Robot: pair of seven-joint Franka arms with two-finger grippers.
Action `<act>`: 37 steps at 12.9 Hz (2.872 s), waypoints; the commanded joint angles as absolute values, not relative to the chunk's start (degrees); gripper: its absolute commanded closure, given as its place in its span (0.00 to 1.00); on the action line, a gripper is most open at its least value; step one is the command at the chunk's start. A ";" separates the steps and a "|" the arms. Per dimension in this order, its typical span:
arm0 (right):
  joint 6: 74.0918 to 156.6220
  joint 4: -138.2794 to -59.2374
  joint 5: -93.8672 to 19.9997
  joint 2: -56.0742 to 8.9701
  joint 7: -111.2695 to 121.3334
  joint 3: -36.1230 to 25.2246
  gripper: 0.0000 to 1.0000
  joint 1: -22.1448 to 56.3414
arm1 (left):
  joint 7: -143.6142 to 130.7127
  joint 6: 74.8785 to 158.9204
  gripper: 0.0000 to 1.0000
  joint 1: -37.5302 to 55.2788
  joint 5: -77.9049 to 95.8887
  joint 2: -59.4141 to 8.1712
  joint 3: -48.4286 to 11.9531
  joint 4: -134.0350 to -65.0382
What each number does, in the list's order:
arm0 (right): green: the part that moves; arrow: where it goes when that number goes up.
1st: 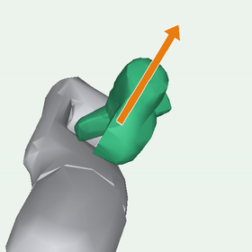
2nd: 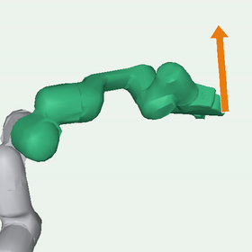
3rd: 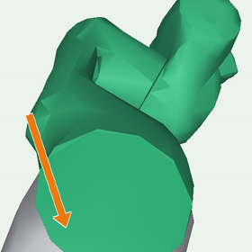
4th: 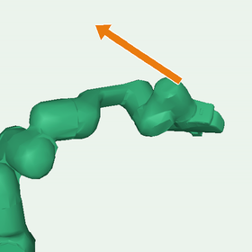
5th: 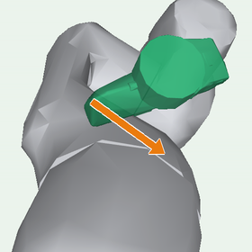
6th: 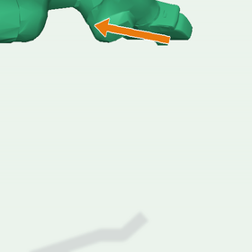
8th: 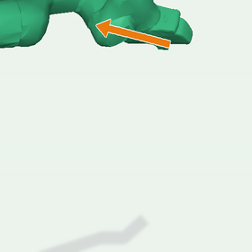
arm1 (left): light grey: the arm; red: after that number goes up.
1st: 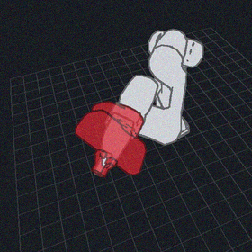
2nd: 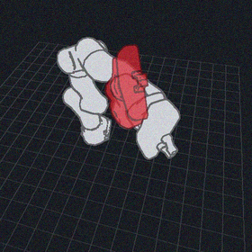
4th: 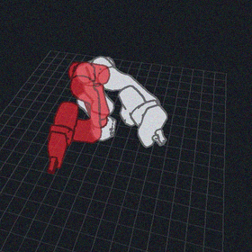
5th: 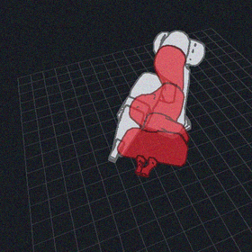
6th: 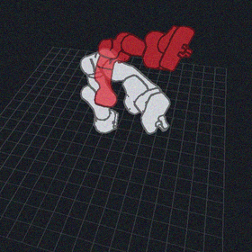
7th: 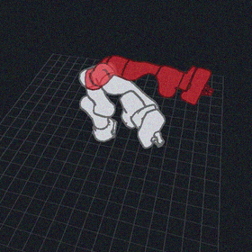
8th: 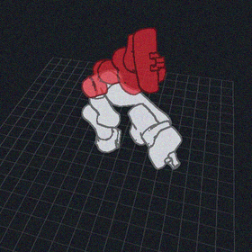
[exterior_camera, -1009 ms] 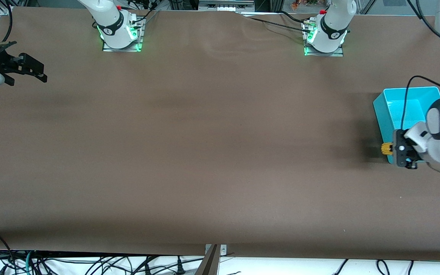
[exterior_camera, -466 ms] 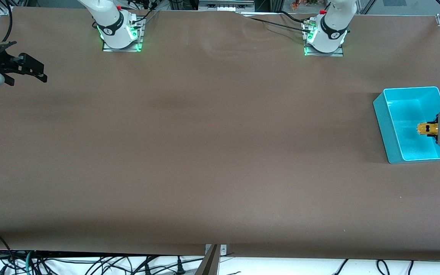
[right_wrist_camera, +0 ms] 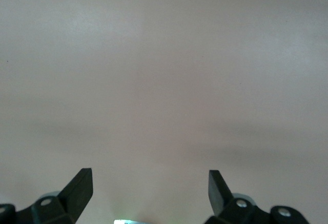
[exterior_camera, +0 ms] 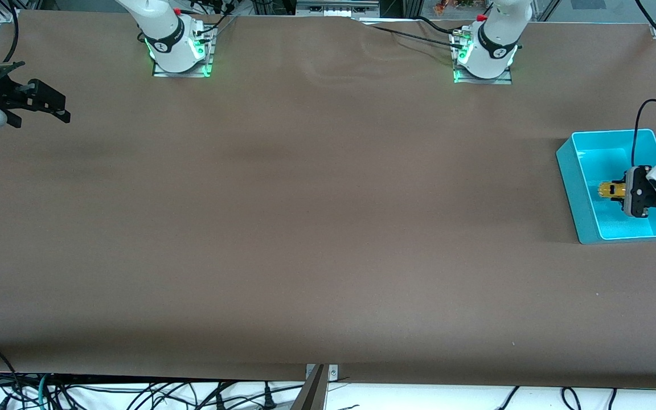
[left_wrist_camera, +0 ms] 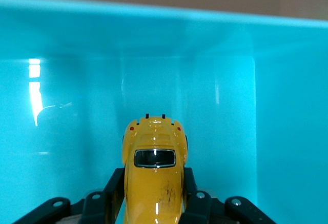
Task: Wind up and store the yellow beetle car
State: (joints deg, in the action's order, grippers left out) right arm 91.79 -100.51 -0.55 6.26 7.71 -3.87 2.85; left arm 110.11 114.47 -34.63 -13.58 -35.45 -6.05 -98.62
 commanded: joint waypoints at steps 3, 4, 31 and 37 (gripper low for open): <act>90.44 -98.96 -0.18 5.71 6.94 -3.95 0.00 2.99 | 111.09 116.90 0.00 -36.47 -14.24 -35.24 -7.21 -100.46; 90.44 -98.96 -0.09 5.71 6.94 -3.87 0.00 2.99 | 111.62 116.63 0.00 -36.39 -13.28 -34.98 -7.21 -100.11; 89.91 -99.05 -0.26 5.80 6.94 -3.96 0.00 2.99 | 10.62 97.54 0.00 -8.80 1.67 0.41 -11.61 -98.23; 89.91 -99.05 -0.35 5.80 6.86 -3.96 0.00 2.99 | 1.05 96.51 0.00 -3.34 1.76 0.44 -5.36 -97.74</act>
